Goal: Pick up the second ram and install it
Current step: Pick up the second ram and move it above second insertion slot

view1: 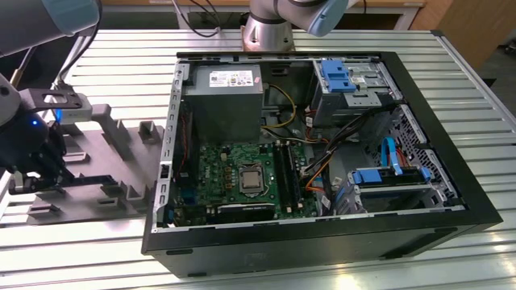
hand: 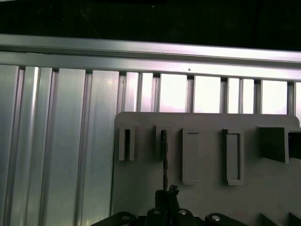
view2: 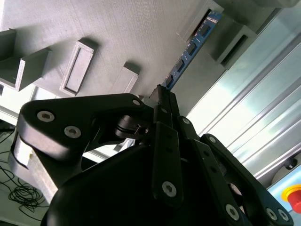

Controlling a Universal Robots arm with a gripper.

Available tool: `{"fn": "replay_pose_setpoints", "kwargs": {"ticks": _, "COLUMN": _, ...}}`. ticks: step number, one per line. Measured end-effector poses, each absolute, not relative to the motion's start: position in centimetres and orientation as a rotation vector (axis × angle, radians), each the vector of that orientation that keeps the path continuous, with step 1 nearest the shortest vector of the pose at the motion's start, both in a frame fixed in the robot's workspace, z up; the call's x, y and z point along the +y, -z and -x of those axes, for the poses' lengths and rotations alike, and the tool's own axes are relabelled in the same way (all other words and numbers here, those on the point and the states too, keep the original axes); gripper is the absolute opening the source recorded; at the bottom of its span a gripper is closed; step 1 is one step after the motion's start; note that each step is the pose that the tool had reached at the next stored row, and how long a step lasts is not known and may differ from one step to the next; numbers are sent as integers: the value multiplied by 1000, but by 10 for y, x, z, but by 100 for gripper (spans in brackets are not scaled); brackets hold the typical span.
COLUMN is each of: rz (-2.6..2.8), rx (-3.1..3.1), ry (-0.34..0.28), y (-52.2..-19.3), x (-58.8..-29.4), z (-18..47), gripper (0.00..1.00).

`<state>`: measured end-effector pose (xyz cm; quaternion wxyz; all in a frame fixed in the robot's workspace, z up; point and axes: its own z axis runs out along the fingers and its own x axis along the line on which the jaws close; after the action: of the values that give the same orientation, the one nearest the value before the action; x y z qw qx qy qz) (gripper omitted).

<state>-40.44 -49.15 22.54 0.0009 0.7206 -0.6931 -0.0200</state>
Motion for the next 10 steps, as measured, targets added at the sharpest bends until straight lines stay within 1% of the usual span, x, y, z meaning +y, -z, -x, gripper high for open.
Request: {"fn": "replay_pose_setpoints", "kwargs": {"ticks": 10, "rz": -2263, "rx": -2176, "ry": 63, "y": -228, "x": -491, "z": 404, "gripper": 12}}
